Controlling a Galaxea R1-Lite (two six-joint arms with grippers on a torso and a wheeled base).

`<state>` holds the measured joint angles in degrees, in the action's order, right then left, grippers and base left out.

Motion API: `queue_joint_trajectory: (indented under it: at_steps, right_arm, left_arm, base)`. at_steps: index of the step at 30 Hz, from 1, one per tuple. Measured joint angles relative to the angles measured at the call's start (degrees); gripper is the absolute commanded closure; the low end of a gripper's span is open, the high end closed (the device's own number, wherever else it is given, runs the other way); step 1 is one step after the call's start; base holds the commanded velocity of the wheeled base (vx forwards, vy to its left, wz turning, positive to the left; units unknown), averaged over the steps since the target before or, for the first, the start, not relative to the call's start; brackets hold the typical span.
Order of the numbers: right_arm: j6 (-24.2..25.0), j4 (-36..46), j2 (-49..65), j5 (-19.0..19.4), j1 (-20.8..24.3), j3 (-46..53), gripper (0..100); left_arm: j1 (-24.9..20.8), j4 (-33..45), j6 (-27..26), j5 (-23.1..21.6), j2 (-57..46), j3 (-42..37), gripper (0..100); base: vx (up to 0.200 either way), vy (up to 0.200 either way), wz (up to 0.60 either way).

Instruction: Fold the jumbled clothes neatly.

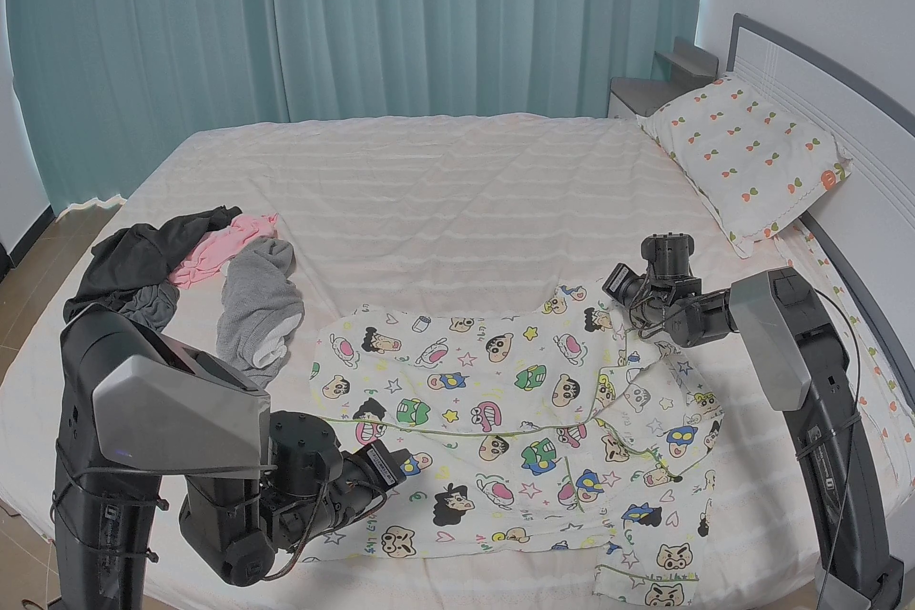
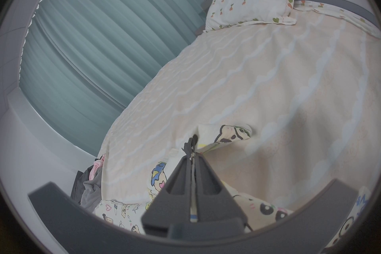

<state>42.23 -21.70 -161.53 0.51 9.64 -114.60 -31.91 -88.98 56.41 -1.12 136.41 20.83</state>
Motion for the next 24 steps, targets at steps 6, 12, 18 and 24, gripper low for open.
queue_joint_trajectory:
  at_steps: [6, 12, 18, 24]
  right_arm:
    - [-1.2, 0.3, -0.4, -0.1, -0.1, 0.0, 0]
    - [-5.6, 0.1, -0.4, -1.8, -0.4, 0.0, 0]
    - [-7.8, -0.3, 1.4, -2.0, -1.4, 0.0, 0]
    - [-10.7, -5.0, 7.7, -1.1, -2.6, 1.6, 0]
  left_arm:
    - [0.0, 0.0, 0.0, 0.0, 0.0, 0.0, 100]
    - [0.0, 0.0, 0.0, 0.1, 0.0, 0.1, 100]
    - [0.0, 0.0, 0.0, 0.1, 0.0, 0.0, 100]
    - [0.0, 0.0, 0.2, -0.1, -0.1, -0.3, 100]
  base:
    - [0.0, 0.0, 0.0]
    - [0.0, 0.0, 0.0]
    - [0.0, 0.0, 0.0]
    - [0.0, 0.0, 0.0]
